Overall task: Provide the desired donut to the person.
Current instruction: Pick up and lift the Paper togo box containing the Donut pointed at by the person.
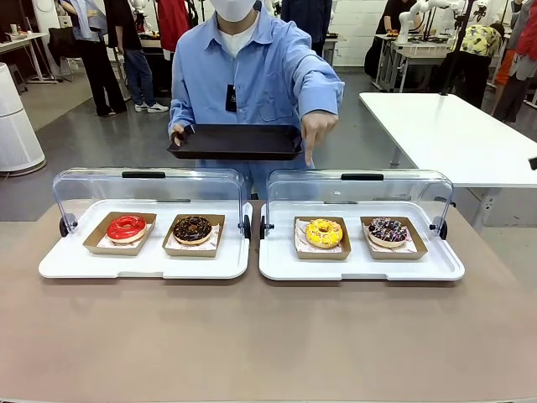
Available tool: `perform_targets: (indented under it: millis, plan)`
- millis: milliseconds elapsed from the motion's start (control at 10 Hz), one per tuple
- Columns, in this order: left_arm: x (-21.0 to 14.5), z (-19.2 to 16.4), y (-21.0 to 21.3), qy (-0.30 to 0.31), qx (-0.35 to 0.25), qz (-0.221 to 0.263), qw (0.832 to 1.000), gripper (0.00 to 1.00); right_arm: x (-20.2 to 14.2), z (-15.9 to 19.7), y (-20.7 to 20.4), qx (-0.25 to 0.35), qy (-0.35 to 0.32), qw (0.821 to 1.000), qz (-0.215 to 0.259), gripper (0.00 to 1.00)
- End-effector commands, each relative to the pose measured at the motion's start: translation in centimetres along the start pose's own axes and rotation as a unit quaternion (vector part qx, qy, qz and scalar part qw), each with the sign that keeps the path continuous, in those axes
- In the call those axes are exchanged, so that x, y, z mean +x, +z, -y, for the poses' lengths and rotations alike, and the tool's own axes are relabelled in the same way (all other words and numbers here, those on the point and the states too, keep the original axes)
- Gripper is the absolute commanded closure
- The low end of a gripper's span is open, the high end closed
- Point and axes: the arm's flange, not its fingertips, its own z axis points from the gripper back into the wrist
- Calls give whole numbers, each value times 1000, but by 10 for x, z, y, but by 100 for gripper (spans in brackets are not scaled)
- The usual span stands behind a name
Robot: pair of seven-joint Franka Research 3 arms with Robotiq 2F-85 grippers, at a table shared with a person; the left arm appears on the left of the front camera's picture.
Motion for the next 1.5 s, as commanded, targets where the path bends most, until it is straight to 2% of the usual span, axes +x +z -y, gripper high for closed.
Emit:
perform_targets:
  millis: [0, 300, 500, 700, 1000, 1400]
  plan:
    - [-1, 1, 0, -10, 2, 15, 1000, 0, 76, 5, -40, 42, 10, 990, -137, 0]
    - [-1, 1, 0, -10, 2, 15, 1000, 0, 152, 42, -107, 59, -45, 968, -241, 0]
    - [-1, 1, 0, -10, 2, 15, 1000, 0, 177, 57, -159, 60, -44, 952, -297, 0]
    - [-1, 1, 0, -10, 2, 15, 1000, 0, 188, 67, -214, 26, -21, 938, -345, 0]
    - [-1, 1, 0, -10, 2, 15, 1000, 0, 189, 48, -266, -10, 49, 914, -401, 0]
    - [-1, 1, 0, -10, 2, 15, 1000, 0, 182, 38, -300, -14, 99, 908, -406, 0]
